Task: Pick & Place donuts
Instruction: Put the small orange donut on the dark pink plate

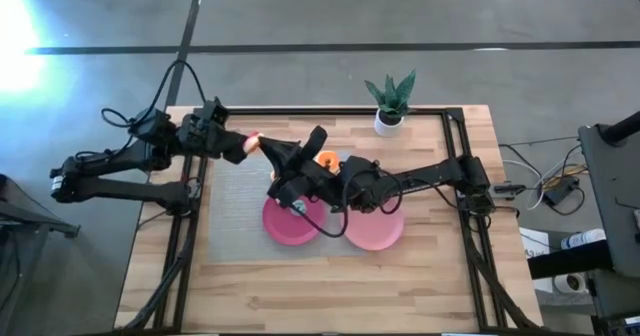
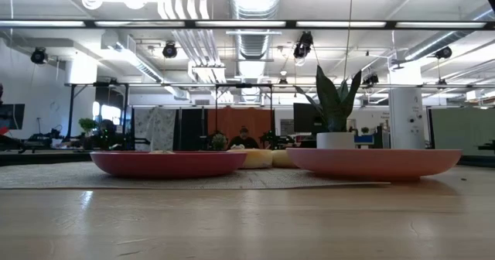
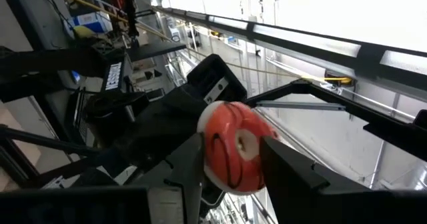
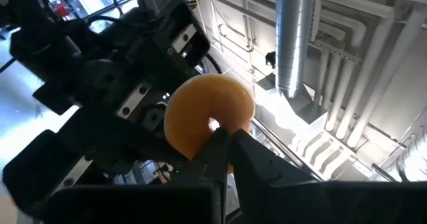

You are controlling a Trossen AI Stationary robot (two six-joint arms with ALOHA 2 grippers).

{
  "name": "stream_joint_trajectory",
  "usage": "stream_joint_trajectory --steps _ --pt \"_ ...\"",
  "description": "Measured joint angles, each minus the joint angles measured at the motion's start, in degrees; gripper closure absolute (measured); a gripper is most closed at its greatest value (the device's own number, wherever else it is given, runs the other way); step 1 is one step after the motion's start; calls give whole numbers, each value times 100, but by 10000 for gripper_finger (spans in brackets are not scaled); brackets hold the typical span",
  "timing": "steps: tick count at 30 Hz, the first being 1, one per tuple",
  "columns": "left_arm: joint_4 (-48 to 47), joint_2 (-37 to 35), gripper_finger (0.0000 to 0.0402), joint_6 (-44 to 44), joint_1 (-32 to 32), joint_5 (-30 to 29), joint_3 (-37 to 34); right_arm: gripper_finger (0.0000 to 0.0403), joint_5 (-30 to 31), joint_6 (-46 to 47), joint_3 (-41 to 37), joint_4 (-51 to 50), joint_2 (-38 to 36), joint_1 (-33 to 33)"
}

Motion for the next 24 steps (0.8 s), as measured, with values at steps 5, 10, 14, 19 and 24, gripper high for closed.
stream_joint_trajectory --steps 5,10,14,19,24 --pt "6 0 282 -12 118 89 0 394 -15 -7 38 0 0 -55" --pt "12 -2 282 -105 267 188 0 394 -45 81 8 15 0 -94" --pt "-2 -2 282 -107 288 259 0 394 -70 316 -32 12 1 -156" --pt "-11 0 282 -102 358 264 -2 394 -73 424 -68 11 2 -202" --pt "-110 -4 282 -40 585 426 -2 394 -6 403 -81 66 2 -197"
